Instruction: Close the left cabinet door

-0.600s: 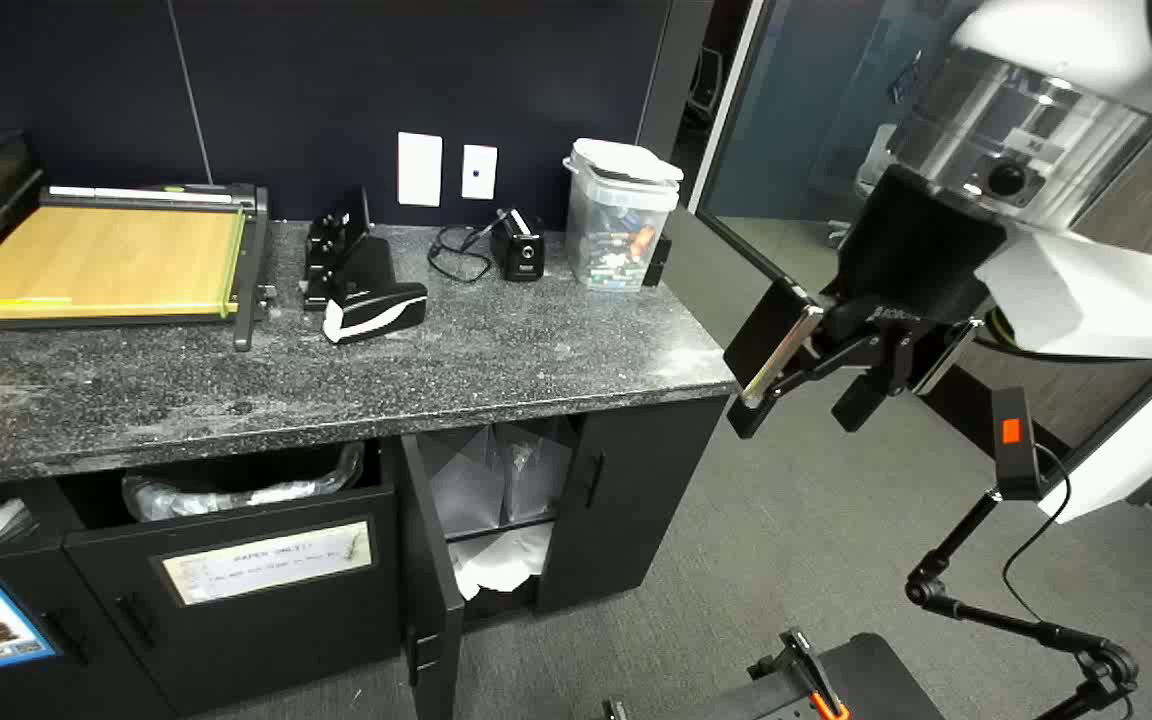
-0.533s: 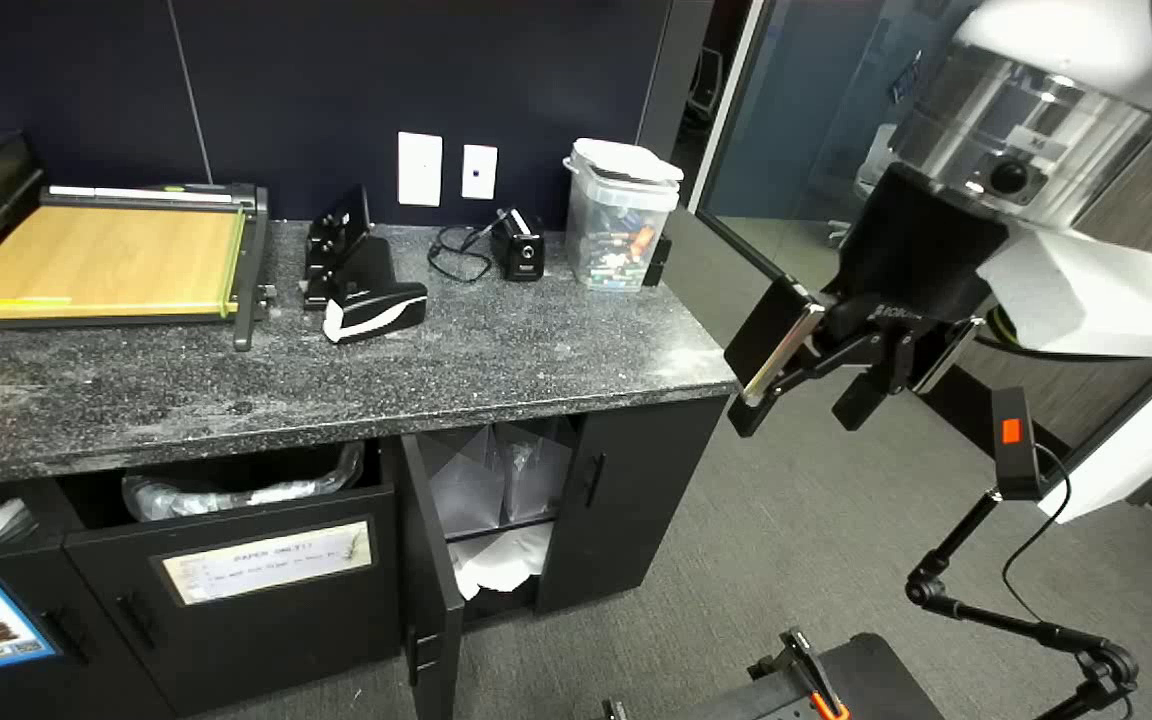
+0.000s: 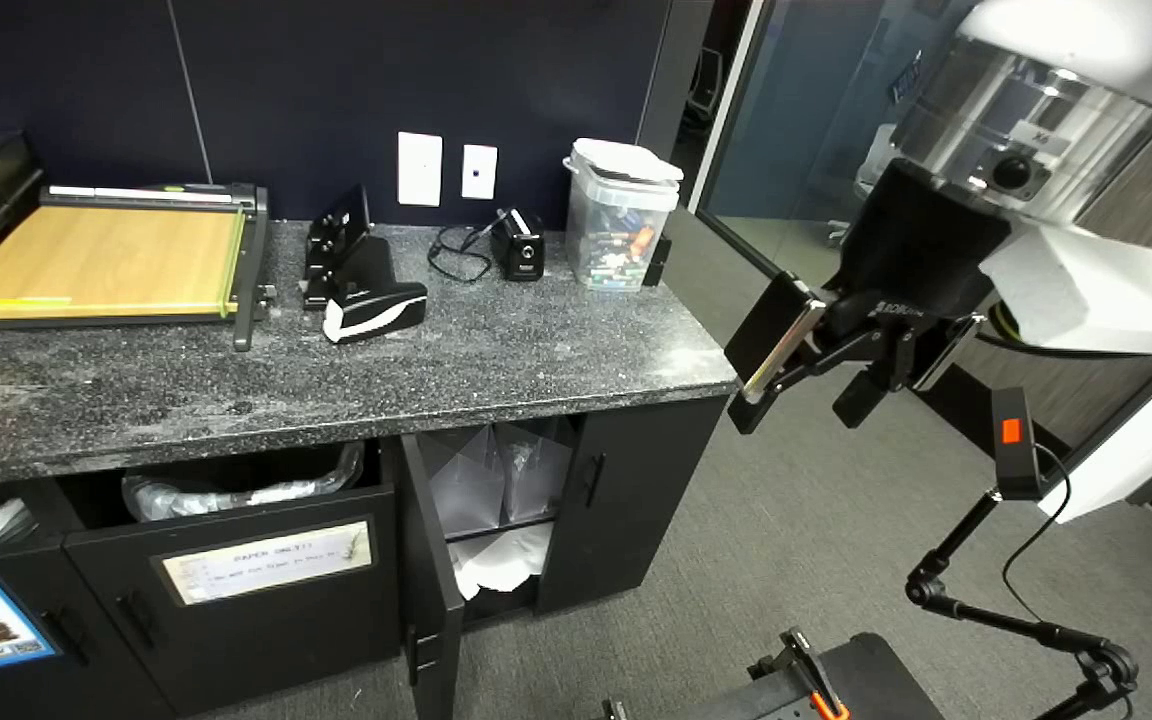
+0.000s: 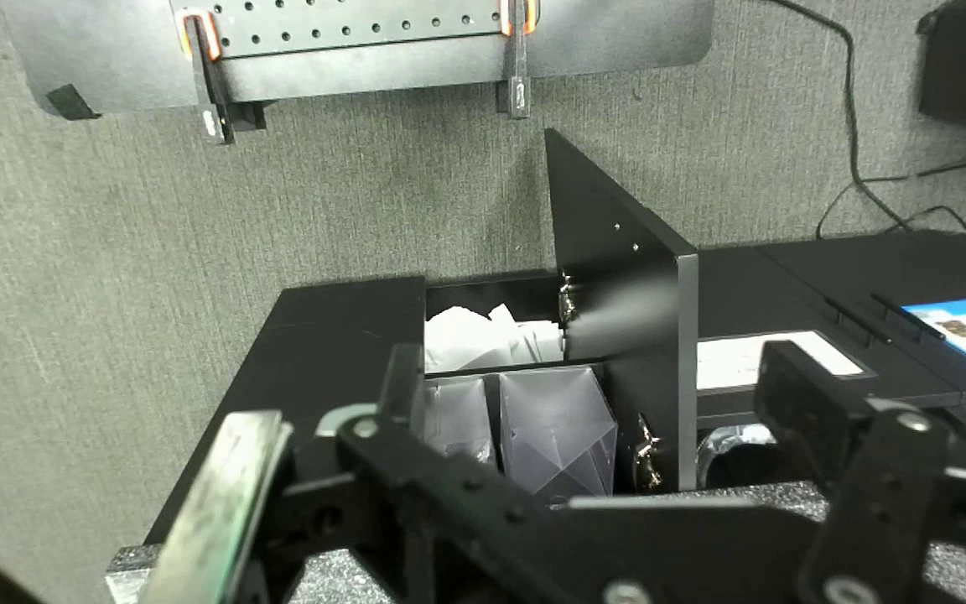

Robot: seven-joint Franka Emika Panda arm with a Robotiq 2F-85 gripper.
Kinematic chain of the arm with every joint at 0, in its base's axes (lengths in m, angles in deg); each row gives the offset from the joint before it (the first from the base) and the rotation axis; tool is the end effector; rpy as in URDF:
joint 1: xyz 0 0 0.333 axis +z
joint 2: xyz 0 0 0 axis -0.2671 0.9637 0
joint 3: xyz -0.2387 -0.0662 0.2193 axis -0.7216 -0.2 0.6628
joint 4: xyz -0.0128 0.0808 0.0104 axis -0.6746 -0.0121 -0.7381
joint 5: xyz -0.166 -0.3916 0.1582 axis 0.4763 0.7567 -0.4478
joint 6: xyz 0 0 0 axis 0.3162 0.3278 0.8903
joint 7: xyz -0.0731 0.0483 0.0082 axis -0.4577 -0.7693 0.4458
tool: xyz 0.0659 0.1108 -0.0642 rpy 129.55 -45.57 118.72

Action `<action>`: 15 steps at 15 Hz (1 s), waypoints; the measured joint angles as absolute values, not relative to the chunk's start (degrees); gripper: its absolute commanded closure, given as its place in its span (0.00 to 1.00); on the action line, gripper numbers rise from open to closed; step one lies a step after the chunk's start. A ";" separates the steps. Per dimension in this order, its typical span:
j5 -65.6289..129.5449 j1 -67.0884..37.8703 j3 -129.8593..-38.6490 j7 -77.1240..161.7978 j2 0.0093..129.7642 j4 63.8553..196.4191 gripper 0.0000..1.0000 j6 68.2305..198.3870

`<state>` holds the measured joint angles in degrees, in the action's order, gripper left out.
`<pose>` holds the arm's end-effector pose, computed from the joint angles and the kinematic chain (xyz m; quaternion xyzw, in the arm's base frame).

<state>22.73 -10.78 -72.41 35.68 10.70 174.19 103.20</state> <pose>0.4059 0.1078 0.5210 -0.9987 0.0118 -0.0449 0.0208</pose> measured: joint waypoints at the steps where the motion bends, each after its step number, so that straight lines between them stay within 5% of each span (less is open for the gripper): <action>1: 22.73 -10.78 -72.41 35.68 10.70 174.19 0.00 103.20; 6: 22.66 -10.77 -72.33 35.74 14.49 174.40 0.00 107.03; 15: 16.34 -5.86 -68.60 34.12 40.09 173.83 0.00 137.90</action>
